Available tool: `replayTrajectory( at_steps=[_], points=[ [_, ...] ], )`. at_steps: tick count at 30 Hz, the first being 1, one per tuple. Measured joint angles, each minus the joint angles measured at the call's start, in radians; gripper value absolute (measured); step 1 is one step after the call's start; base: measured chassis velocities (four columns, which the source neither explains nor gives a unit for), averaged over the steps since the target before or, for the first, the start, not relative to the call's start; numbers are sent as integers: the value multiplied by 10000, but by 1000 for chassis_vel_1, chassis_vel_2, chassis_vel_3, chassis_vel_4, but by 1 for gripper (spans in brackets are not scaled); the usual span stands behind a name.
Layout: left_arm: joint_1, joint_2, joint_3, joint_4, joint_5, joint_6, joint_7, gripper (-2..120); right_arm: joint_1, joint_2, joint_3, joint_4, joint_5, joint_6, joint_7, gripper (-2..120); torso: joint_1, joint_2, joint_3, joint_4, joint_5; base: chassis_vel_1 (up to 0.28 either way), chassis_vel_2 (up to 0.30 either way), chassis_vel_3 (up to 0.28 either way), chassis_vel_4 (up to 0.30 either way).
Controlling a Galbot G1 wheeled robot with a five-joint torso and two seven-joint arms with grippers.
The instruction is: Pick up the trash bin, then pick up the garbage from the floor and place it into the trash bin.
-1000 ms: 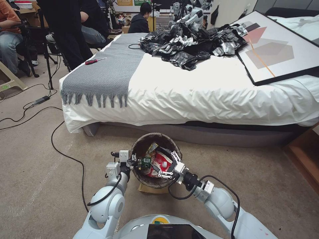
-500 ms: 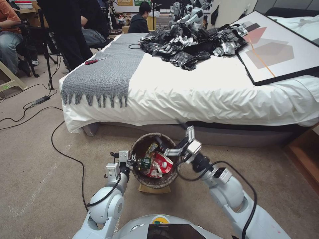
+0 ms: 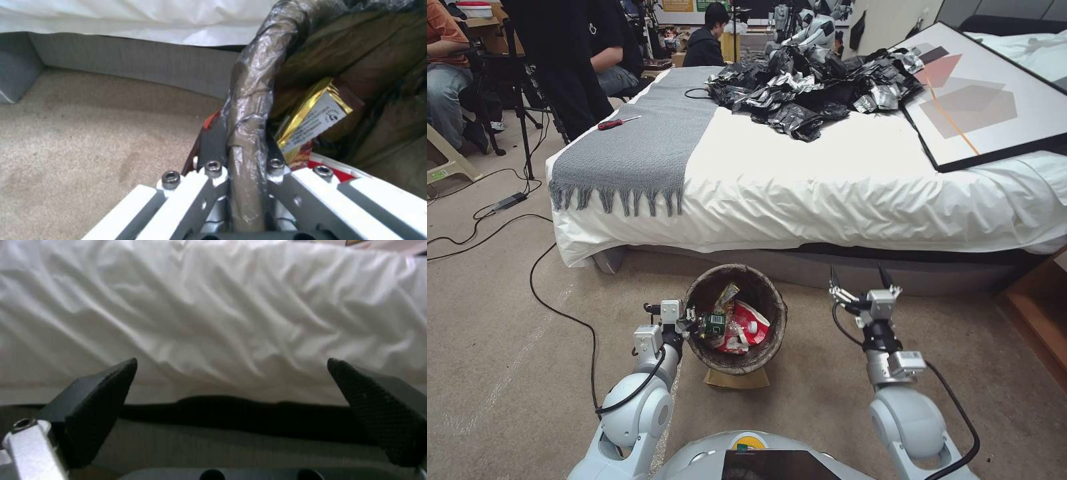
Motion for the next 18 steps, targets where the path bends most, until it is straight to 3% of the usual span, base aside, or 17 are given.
replayTrajectory(
  at_steps=[9, 18],
  points=[
    [0, 0, -1, -30, 3, 0, -18, 0, -54, 402, -318, -1104, -116, 1358, -254, 100, 0, 0, 0, 0, 0, 0, 0, 0, 0],
    [-14, -28, -8, -10, 8, 0, -12, 0, 140, 414, -313, -1341, -478, 1679, -417, 100, 0, 0, 0, 0, 0, 0, 0, 0, 0]
  ],
)
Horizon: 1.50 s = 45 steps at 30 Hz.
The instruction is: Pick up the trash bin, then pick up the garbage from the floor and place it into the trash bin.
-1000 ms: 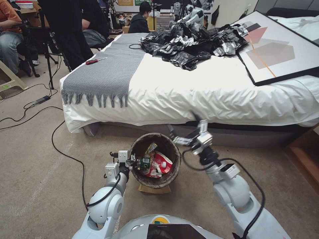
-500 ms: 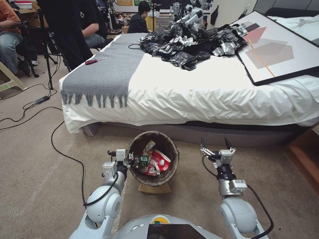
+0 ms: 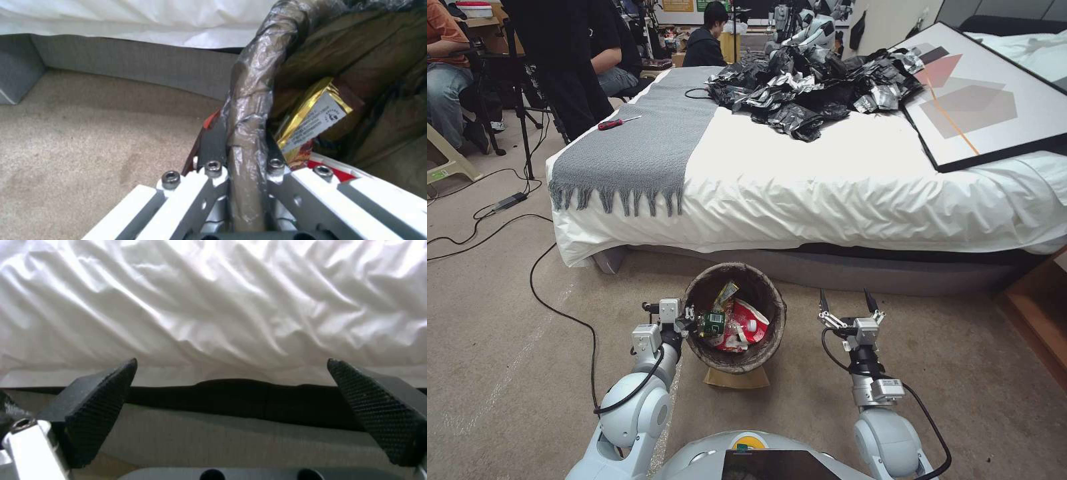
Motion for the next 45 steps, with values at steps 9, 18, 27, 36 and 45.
replayTrajectory(
  at_steps=[9, 18, 27, 36, 45],
  points=[
    [-25, -23, -6, 63, -7, -6, 31, 0, 222, -45, -8, -166, -125, 115, -26, 100, 0, 0, 0, 0, 0, 0, 0, 0, 0],
    [-64, -48, -5, 131, -5, -28, 69, 0, 337, -70, 26, -220, -174, 274, -60, 100, 0, 0, 0, 0, 0, 21, 30, 25, 28],
    [-13, -34, 0, 116, -1, -57, 79, 0, 395, -99, 31, -235, -179, 264, -149, 100, 0, 0, 0, 0, 1, 83, 81, 81, 80],
    [23, -28, -5, 22, 19, -63, 81, 0, 381, -142, 29, -184, -200, 243, -181, 100, 0, 0, 0, 1, 1, 115, 118, 126, 109],
    [48, -7, -16, -21, -14, -134, 52, 0, 321, -200, 134, -187, -200, 249, -258, 100, 0, 0, 0, 2, 1, 129, 133, 130, 117]
  ],
)
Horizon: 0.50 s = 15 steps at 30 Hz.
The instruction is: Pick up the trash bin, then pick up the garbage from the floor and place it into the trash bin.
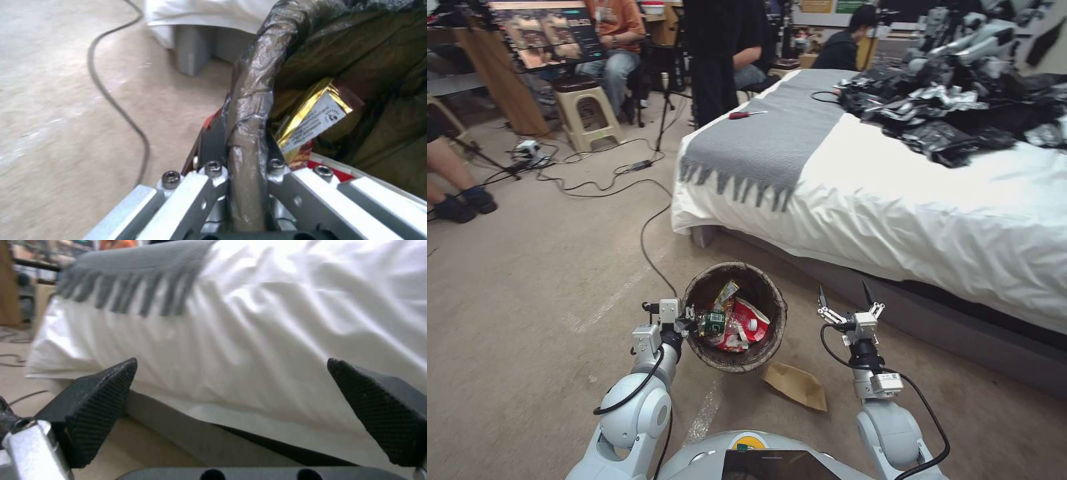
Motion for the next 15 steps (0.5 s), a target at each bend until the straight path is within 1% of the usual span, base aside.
replayTrajectory(
  at_steps=[5, 7, 9, 10, 11, 13, 15],
  points=[
    [-17, 8, -6, 7, -60, -29, -26, 0, -9, -129, 152, -39, 6, 9, -84, 100, 0, 0, 0, 1, 0, 106, 97, 78, 91],
    [-19, 13, -13, 11, -66, -31, -29, 0, -12, -174, 203, -51, 15, 13, -117, 100, 0, 0, 0, 0, 0, 14, 22, 50, 69],
    [-31, 23, -14, 19, -69, -36, -30, 0, -42, -321, 308, -92, 43, 5, -306, 100, 0, 0, 0, -4, 0, 0, 0, 0, 0],
    [-39, 32, -6, 20, -62, -40, -26, 0, -71, -453, 406, -133, 58, -68, -565, 100, 0, 0, 0, -7, 0, 0, 0, 0, 0],
    [-39, 32, -6, 20, -62, -40, -26, 0, -71, -453, 406, -133, 58, -68, -565, 100, 0, 0, 0, -7, 0, 0, 0, 0, 0],
    [-51, 46, -18, 20, -50, -42, -25, 0, -135, -763, 655, -186, 84, -541, -1298, 100, 0, 0, 0, -7, 0, 0, 0, 0, 0],
    [-55, 49, -23, 21, -41, -43, -25, 0, -69, -1100, 736, -388, 75, -975, -1711, 100, 0, 0, 0, -5, 1, 0, 0, 0, 0]
  ],
)
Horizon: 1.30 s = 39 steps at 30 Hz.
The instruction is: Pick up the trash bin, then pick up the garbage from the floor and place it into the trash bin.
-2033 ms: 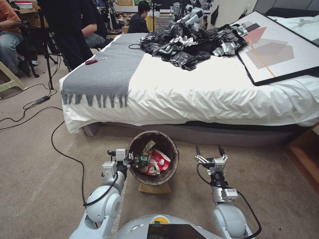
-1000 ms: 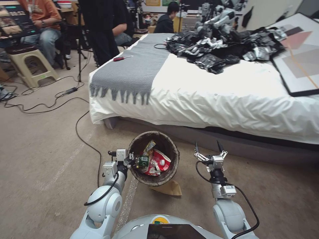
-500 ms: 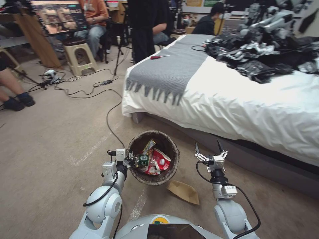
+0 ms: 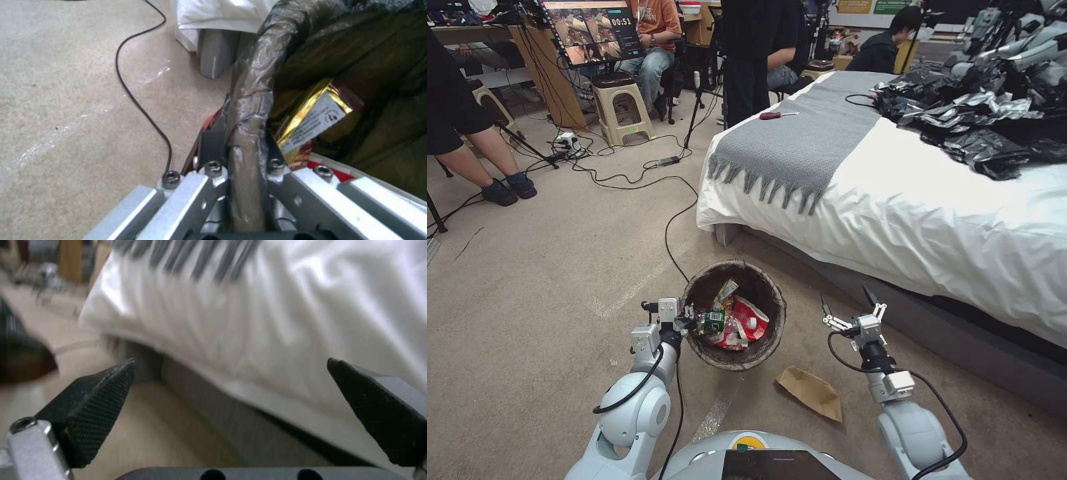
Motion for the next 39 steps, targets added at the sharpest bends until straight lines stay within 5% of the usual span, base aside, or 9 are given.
replayTrajectory(
  at_steps=[8, 16, 39],
  points=[
    [-4, 5, -1, -5, 18, 6, -12, 0, 346, -2263, -436, -919, -344, -981, -1526, 100, 0, 0, 0, 4, 3, 0, 0, 0, 0],
    [-22, -26, 33, 35, 57, 20, -22, 0, 453, -3512, -919, -1625, -125, -1193, -3313, 100, 0, 0, 0, 3, 0, 0, 0, 0, 0],
    [-22, -91, 154, 120, 203, 78, -43, 0, 1383, -3243, -1395, -4119, -641, -327, -7020, 100, 0, 0, 0, 3, -2, 0, 0, 0, 0]
  ],
)
